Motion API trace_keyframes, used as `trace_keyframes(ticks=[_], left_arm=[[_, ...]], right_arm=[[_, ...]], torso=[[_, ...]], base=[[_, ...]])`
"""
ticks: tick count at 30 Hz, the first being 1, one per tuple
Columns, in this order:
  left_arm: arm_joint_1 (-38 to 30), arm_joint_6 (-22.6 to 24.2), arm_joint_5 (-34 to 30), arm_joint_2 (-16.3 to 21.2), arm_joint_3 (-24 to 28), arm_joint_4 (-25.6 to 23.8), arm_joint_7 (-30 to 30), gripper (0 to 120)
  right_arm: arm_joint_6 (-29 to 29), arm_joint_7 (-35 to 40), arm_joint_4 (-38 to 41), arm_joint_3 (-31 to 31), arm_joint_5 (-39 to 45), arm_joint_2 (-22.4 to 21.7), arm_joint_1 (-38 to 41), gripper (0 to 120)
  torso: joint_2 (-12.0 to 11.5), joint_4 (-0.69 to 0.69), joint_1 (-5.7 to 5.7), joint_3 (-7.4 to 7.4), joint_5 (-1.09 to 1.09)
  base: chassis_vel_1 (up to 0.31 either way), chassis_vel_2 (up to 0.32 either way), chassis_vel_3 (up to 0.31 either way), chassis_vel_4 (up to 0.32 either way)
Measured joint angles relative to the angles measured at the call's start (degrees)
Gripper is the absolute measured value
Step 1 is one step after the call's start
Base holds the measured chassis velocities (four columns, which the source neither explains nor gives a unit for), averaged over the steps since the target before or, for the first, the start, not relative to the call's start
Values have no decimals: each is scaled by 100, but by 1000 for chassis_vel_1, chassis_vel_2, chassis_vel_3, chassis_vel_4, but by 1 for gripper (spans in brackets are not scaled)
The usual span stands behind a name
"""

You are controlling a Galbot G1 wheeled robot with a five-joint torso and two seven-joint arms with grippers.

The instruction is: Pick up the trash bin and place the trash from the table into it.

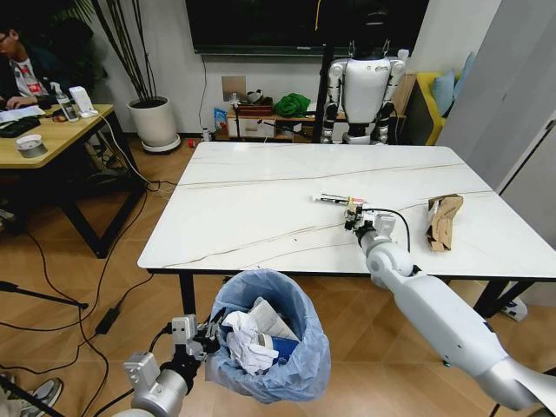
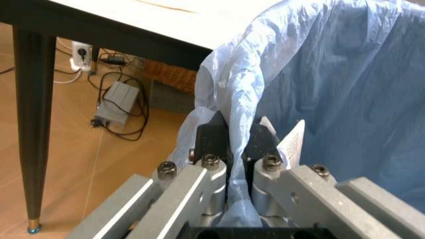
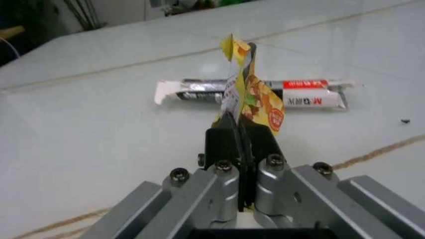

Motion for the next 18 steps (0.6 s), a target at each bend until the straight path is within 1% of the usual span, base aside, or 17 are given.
trace_keyframes(ticks=[3, 4, 5, 8, 10, 11, 13, 14, 16, 17, 18], left_arm=[[-48, -2, -28, 17, 30, 18, -2, 0], [-66, -3, -36, 18, 46, 23, -3, 0], [-66, -3, -36, 18, 46, 23, -3, 0], [-82, -6, -46, 12, 86, 24, -2, 0], [-76, -9, -46, 2, 95, 23, -1, 0], [-76, -9, -46, 2, 95, 23, -1, 0], [-68, -10, -45, -7, 101, 23, 1, 0], [-41, -11, -31, -25, 102, 9, 3, 0], [0, -12, -7, -60, 95, -29, 5, 0], [7, -12, 1, -73, 91, -44, 6, 0], [7, -12, 1, -73, 91, -44, 6, 0]], right_arm=[[202, -292, 481, 83, 181, -319, -84, 0], [297, -489, 732, 135, 209, -490, -158, 0], [297, -489, 732, 135, 209, -490, -158, 0], [727, -1301, 1465, 324, 264, -1087, -506, 0], [1013, -1788, 1791, 399, 305, -1373, -704, 0], [1013, -1788, 1791, 399, 305, -1373, -704, 0], [1230, -2225, 2063, 423, 325, -1612, -865, 0], [1381, -2605, 2299, 414, 335, -1771, -947, 0], [1501, -3009, 2667, 365, 361, -1942, -1010, 0], [1523, -3150, 2877, 334, 399, -2021, -1040, 0], [1523, -3150, 2877, 334, 399, -2021, -1040, 0]], torso=[[0, 1, 0, 0, -2], [0, 0, 0, 0, -2], [0, 0, 0, 0, -2], [0, -1, 0, -1, -3], [1, -1, 0, -1, -1], [1, -1, 0, -1, -1], [1, -2, -1, -1, -2], [1, -3, 0, -1, -1], [1, 0, 0, -1, -2], [1, 1, 0, -1, -1], [1, 1, 0, -1, -1]], base=[[0, 0, 0, 0], [0, 0, 0, 0], [0, 0, 0, 0], [0, 0, 0, 0], [0, 0, 0, 0], [0, 0, 0, 0], [0, 0, 0, 0], [0, 0, 0, 0], [0, 0, 0, 0], [0, 0, 0, 0], [0, 0, 0, 0]])
